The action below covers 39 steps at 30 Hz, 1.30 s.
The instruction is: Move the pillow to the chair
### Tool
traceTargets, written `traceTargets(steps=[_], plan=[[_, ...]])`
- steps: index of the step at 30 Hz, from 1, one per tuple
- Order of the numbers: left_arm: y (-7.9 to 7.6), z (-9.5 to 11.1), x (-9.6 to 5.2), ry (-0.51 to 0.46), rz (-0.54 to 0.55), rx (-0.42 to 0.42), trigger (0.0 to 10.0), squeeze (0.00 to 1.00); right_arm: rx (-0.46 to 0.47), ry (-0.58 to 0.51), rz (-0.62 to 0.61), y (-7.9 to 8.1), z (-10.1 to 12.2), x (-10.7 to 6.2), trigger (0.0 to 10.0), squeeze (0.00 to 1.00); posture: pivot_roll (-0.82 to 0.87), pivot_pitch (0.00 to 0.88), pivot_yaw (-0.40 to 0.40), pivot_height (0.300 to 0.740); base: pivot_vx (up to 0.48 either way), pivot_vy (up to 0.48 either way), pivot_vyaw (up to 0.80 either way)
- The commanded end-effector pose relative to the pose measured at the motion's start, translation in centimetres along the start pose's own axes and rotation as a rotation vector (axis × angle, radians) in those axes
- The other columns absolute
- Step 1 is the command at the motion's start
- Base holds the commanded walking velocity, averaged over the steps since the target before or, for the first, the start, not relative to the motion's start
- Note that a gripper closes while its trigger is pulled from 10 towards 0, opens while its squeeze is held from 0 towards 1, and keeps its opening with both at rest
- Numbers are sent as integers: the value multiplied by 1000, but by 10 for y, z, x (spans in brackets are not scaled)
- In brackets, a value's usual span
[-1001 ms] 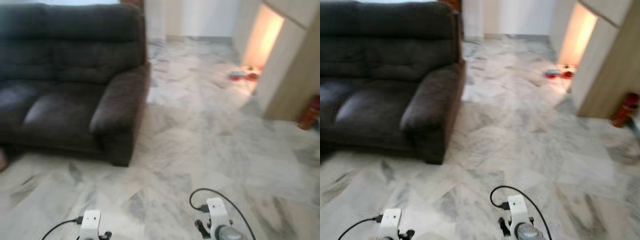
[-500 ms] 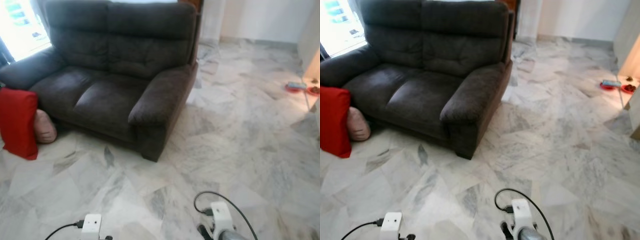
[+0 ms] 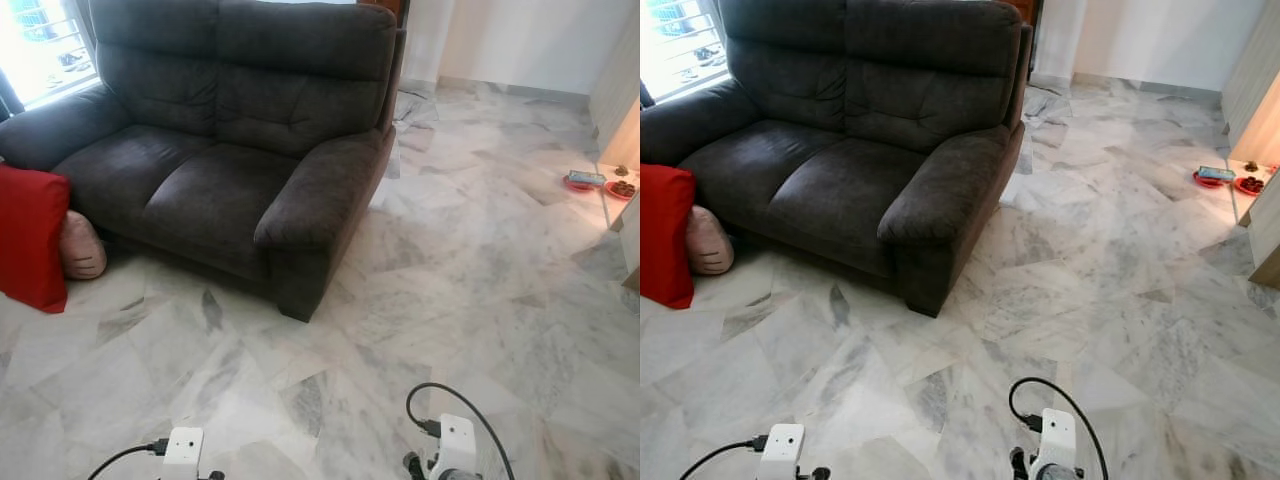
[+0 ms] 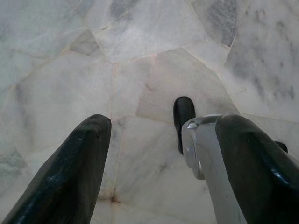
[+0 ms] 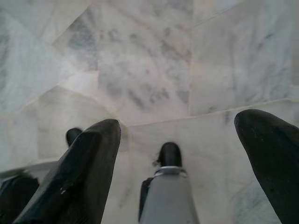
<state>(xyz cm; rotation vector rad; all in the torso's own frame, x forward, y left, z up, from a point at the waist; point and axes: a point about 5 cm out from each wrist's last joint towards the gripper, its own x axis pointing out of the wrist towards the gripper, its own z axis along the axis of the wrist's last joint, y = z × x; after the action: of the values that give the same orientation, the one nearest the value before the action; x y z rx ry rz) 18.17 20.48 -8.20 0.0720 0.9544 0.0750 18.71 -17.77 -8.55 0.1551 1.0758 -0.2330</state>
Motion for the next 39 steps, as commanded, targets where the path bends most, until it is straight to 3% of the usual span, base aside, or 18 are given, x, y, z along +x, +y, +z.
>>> traceTargets(steps=[1,9,19,39], plan=[[2,1,0,-7,11,23,10000,0,9,-22,-45,-1,3,0,10000,0,9,0,11,740,0,0,0],[2,0,0,-11,3,29,10000,0,-10,-36,-146,-5,2,-1,10000,0,10,0,15,740,0,0,0],[2,0,0,-10,10,9,10000,0,-8,-68,-3,2,5,0,10000,0,11,0,14,740,0,0,0],[2,2,0,-7,4,20,10000,0,1,-51,19,3,6,0,10000,0,28,0,11,740,0,270,0]])
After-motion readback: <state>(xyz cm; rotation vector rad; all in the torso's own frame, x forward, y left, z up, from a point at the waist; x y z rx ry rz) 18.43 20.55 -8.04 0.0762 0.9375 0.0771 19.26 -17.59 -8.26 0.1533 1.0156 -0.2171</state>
